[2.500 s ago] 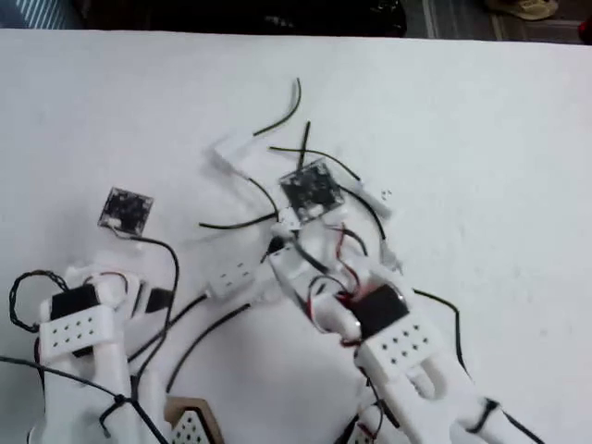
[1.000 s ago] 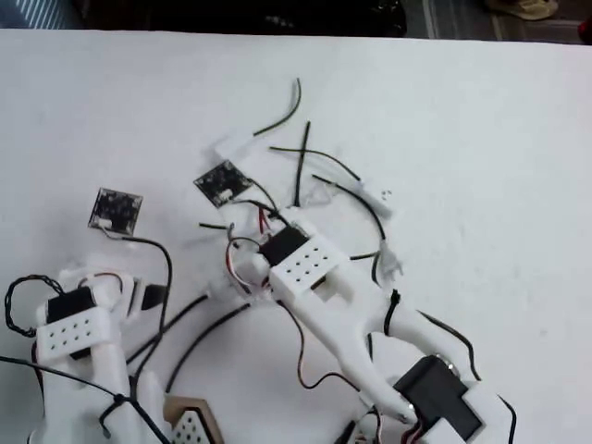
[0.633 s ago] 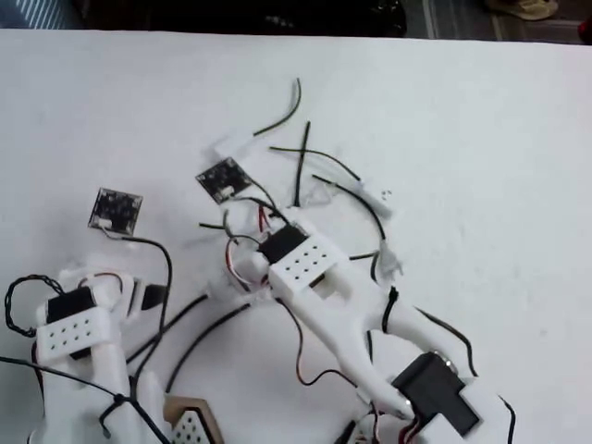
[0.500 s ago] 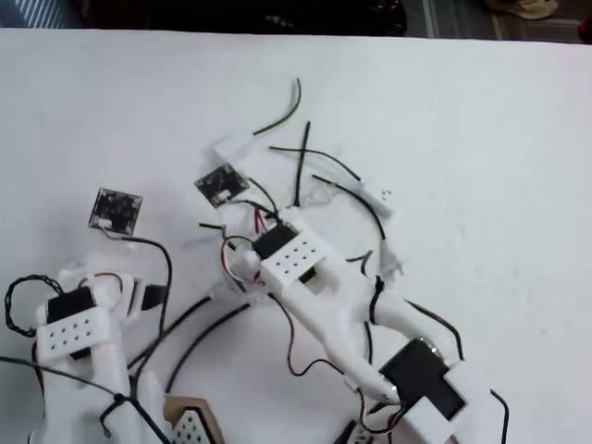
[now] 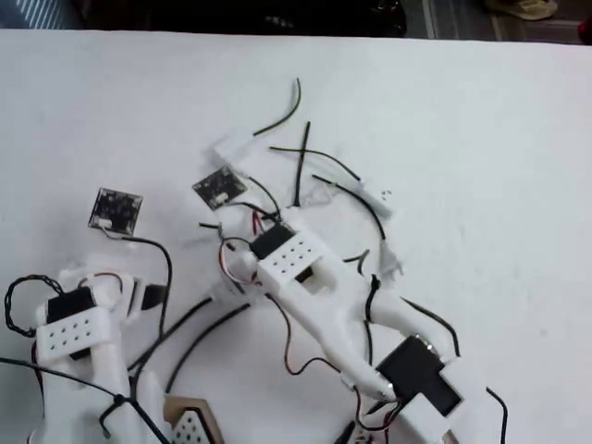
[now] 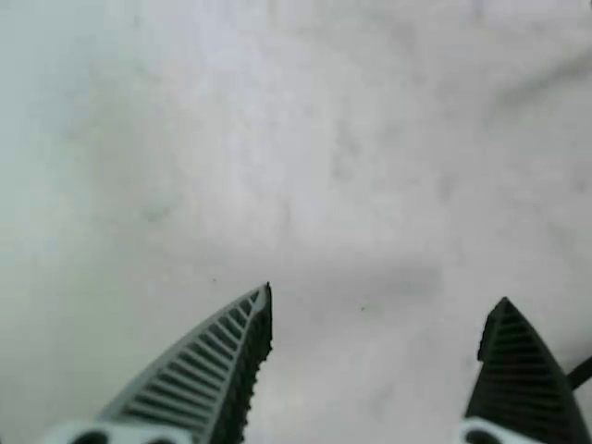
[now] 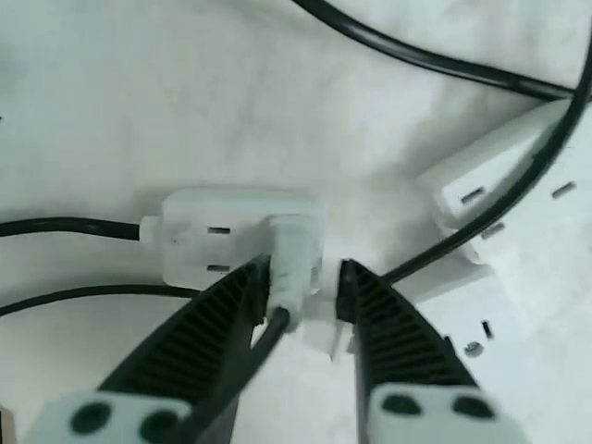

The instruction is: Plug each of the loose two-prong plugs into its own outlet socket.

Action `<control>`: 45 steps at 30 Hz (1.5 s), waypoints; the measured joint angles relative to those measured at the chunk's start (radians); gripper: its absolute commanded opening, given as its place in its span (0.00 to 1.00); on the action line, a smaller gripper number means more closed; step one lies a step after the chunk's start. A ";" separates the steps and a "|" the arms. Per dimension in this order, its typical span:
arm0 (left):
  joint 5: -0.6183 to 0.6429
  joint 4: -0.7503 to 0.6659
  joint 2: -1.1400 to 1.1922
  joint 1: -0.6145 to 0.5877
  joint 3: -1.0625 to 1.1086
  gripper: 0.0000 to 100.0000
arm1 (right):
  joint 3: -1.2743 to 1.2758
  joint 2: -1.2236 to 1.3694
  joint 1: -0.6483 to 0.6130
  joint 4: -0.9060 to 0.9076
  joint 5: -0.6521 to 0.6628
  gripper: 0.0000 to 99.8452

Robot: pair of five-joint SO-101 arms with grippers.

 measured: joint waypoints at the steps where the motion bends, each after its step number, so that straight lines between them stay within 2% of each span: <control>1: 0.000 0.000 0.000 0.000 0.000 0.35 | -0.009 -0.018 0.003 0.035 0.000 0.18; 12: 0.006 0.000 0.000 0.000 0.000 0.35 | -0.051 -0.368 0.005 0.281 -0.005 0.18; 15: 0.006 0.000 0.000 0.031 0.000 0.35 | -0.038 -0.411 0.058 0.287 -0.005 0.16; 20: 0.006 0.000 0.000 0.140 0.000 0.35 | 0.101 -0.420 0.203 0.112 -0.005 0.01; 24: -0.028 0.000 0.000 0.265 0.000 0.35 | 0.255 -0.422 0.299 -0.137 -0.023 0.03; 28: -0.034 0.000 0.000 0.351 0.000 0.35 | 0.353 -0.422 0.358 -0.315 -0.103 0.02; 32: -0.037 0.015 0.000 0.402 -0.005 0.35 | 0.362 -0.423 0.393 -0.362 -0.129 0.03; 38: -0.037 0.181 0.000 0.502 -0.129 0.35 | 0.364 -0.423 0.390 -0.367 -0.132 0.03; 45: -0.037 0.138 0.038 0.592 -0.140 0.35 | 0.368 -0.423 0.390 -0.367 -0.132 0.02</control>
